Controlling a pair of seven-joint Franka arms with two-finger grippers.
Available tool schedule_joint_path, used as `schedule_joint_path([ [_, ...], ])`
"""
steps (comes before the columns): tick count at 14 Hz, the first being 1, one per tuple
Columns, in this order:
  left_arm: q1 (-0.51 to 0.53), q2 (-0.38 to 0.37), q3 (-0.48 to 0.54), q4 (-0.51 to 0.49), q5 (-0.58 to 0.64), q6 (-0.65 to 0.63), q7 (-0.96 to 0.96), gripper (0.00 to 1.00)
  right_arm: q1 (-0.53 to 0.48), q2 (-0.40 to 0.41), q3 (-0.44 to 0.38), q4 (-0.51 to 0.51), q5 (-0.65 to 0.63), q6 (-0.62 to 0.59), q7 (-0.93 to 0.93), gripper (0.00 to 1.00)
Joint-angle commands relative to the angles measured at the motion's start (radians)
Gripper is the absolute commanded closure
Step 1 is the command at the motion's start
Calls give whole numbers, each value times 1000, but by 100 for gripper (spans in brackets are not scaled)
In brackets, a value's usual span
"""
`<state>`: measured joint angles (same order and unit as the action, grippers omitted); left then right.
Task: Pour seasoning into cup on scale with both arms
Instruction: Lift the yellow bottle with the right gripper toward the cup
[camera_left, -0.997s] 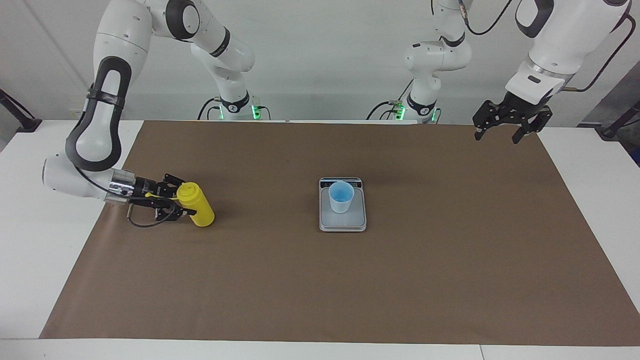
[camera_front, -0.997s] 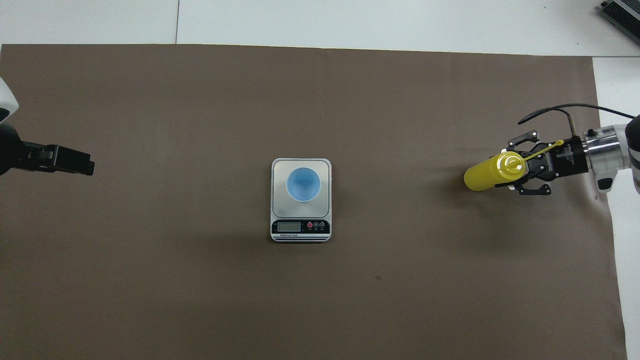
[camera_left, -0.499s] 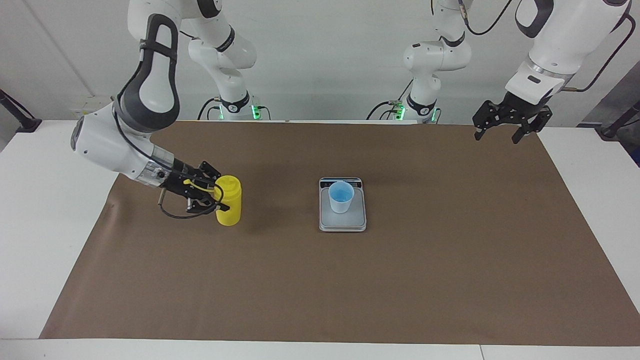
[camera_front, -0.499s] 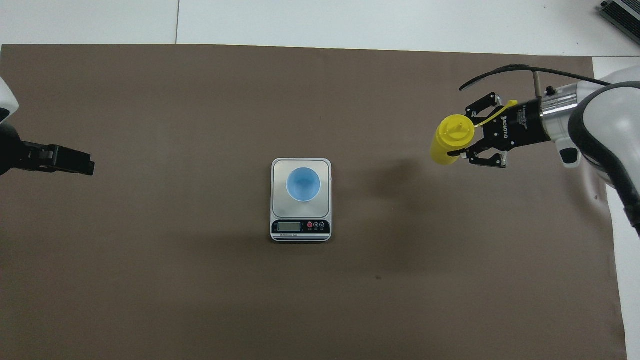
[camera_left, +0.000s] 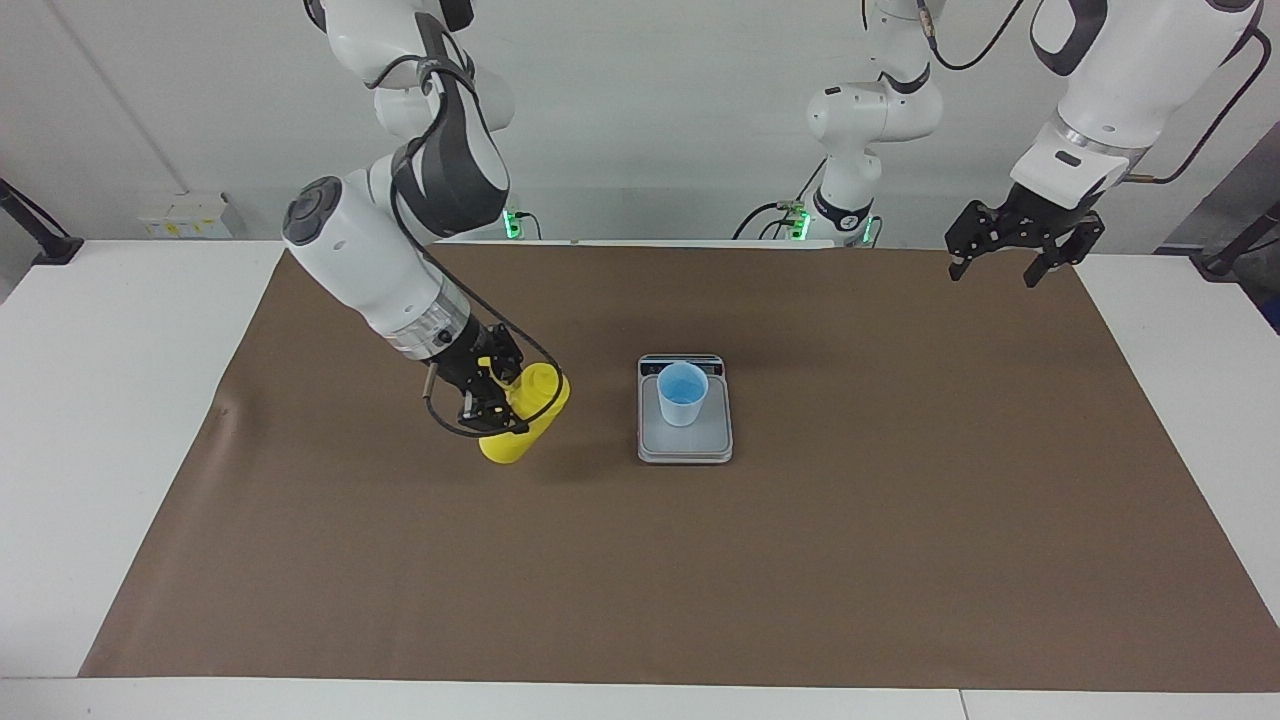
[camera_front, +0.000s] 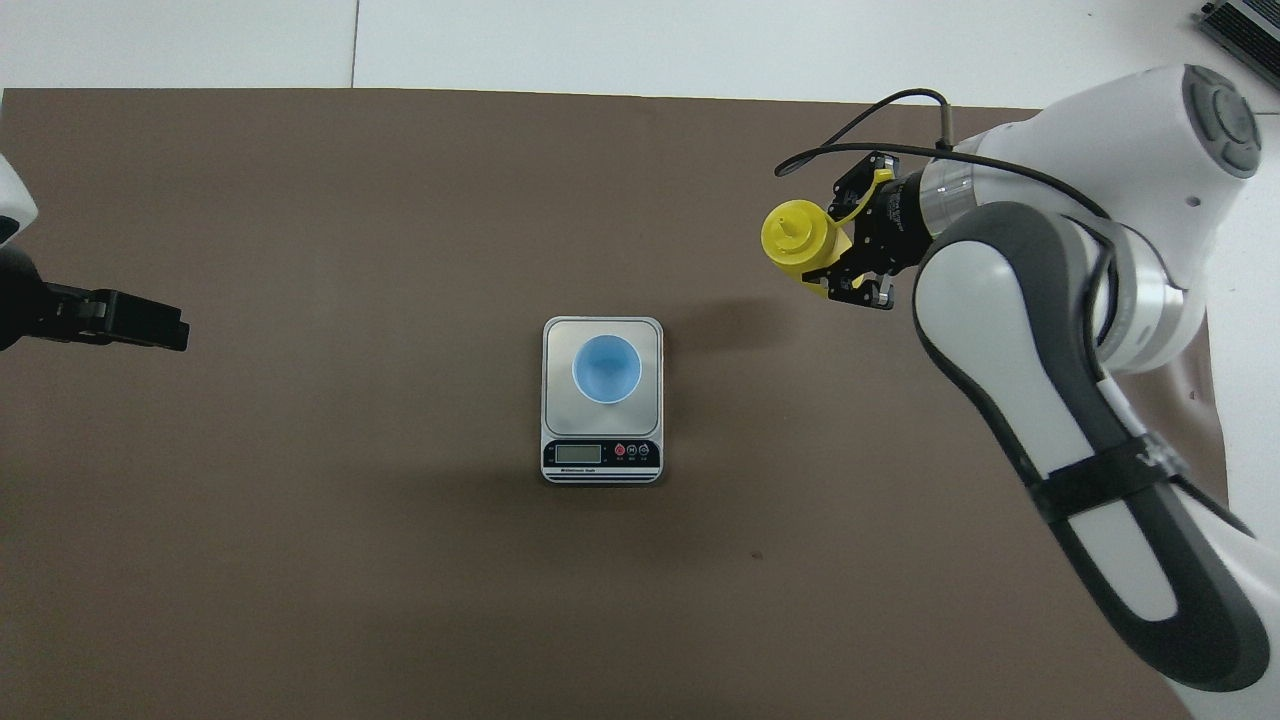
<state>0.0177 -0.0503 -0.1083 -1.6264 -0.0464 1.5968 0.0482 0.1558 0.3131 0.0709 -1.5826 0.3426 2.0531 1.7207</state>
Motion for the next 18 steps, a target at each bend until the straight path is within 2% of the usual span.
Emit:
schedule_joint_path([
  [1,7,-20,-4,-16,8,-9,-5,0,88,21,0,32,-187,65,127,100],
  [6,7,-20,-4,-16,8,-9,-5,0,217,29,0,33,-609,96,207,100],
  [8,7,-22,-4,-16,8,-9,-5,0,238,29,0,32,-736,85,212,100],
  [13,7,-20,-4,-16,10,-9,-7,0,333,60,0,26,-980,64,240,100],
  [16,7,-20,-4,-16,8,-9,-5,0,408,104,0,18,-1190,12,257,100],
  [18,7,-20,-4,-16,8,-9,-7,0,429,119,0,15,-1255,1,261,100],
])
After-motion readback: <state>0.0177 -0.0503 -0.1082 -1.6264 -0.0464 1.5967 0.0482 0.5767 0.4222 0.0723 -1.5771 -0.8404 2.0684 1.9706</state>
